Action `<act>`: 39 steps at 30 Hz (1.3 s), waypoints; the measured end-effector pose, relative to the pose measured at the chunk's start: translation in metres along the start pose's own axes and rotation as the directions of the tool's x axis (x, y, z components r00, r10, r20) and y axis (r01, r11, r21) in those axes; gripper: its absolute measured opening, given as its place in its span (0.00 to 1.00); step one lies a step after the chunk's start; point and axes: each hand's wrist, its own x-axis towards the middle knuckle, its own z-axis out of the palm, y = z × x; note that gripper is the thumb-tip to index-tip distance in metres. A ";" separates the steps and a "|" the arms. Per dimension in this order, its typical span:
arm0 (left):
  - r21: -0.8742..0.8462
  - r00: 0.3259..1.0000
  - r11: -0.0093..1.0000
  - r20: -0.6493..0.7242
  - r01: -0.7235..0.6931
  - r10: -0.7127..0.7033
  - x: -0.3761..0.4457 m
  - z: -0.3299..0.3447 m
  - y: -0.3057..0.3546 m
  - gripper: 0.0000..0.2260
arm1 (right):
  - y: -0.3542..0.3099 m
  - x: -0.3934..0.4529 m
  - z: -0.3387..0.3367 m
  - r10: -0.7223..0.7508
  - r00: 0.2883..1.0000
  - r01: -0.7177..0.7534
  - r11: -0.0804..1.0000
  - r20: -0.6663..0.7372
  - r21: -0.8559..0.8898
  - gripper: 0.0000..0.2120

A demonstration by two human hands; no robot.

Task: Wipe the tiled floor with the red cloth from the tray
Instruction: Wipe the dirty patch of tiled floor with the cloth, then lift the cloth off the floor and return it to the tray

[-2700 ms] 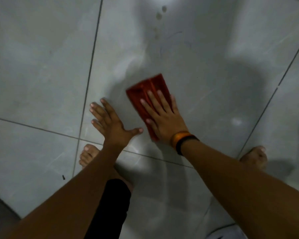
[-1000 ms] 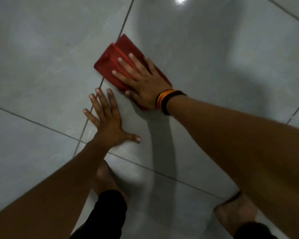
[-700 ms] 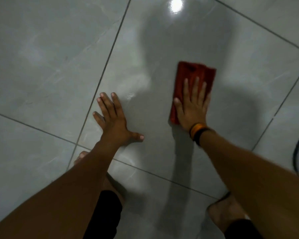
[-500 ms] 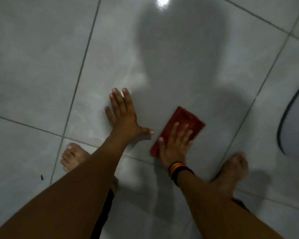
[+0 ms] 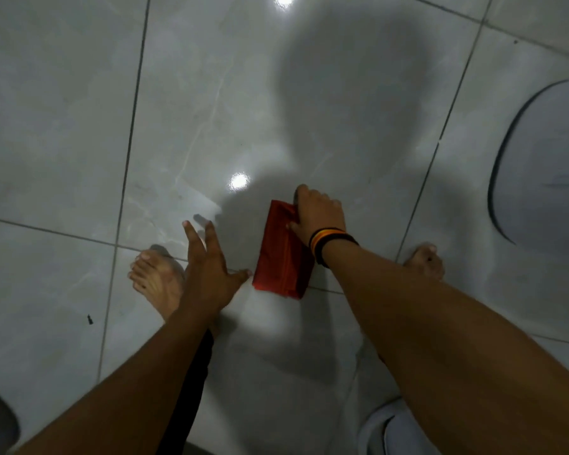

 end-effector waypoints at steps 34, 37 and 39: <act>-0.280 0.822 0.880 0.332 -0.383 0.463 -0.123 -0.024 0.602 0.15 | 0.331 -0.311 -0.307 0.702 0.609 0.165 -0.567 0.368 0.807 0.18; -0.195 0.800 0.839 0.254 -0.508 0.544 -0.112 0.021 0.653 0.07 | 0.357 -0.299 -0.295 0.595 0.701 0.211 -0.699 0.393 0.683 0.22; -0.105 0.780 0.815 0.244 -0.570 0.577 -0.114 0.041 0.676 0.12 | 0.362 -0.294 -0.293 0.484 0.774 0.089 -0.720 0.407 0.688 0.17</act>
